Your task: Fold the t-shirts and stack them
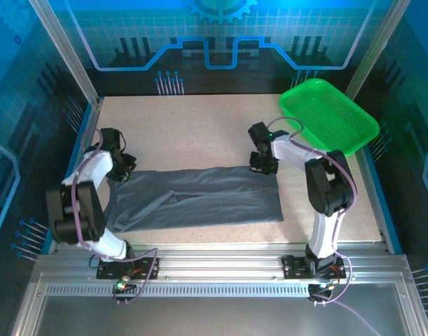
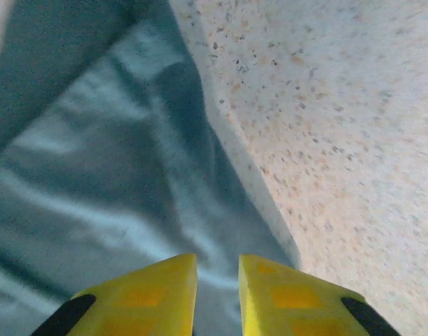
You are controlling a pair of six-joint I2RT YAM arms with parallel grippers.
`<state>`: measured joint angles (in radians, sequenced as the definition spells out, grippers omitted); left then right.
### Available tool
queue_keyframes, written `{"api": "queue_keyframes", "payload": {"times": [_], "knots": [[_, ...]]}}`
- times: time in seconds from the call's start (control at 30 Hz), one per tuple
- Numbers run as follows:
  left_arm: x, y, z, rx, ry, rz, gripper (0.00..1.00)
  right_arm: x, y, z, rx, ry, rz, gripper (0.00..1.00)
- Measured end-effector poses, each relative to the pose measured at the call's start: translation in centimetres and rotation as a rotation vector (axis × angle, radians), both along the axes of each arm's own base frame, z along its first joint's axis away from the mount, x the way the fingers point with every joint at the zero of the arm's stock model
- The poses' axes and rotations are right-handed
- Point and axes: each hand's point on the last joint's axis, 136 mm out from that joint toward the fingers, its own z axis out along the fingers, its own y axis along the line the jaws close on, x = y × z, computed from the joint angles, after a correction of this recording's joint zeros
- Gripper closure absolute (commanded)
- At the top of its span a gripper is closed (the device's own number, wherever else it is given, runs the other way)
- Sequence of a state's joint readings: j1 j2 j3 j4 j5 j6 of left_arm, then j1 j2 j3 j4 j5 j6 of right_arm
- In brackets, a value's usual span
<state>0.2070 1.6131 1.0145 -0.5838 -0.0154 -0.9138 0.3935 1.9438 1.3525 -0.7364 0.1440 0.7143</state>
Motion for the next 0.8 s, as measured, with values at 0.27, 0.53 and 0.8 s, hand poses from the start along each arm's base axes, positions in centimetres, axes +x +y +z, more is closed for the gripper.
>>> {"api": "queue_keyframes", "payload": {"times": [0.27,0.53,0.8], "knots": [[0.5,1.4,-3.9,-0.094,0.114,0.015,0.8,1.9,-1.7,-1.3,0.009,0.114,-0.075,0.84],[4.7,0.7,-4.0,-0.195,0.079,-0.028,0.8,5.9,-2.8,-1.2,0.064,0.155,-0.124,0.84],[7.7,0.9,-2.0,-0.128,-0.007,-0.116,0.62,10.6,-4.1,-0.3,0.082,0.061,-0.063,0.78]]}}
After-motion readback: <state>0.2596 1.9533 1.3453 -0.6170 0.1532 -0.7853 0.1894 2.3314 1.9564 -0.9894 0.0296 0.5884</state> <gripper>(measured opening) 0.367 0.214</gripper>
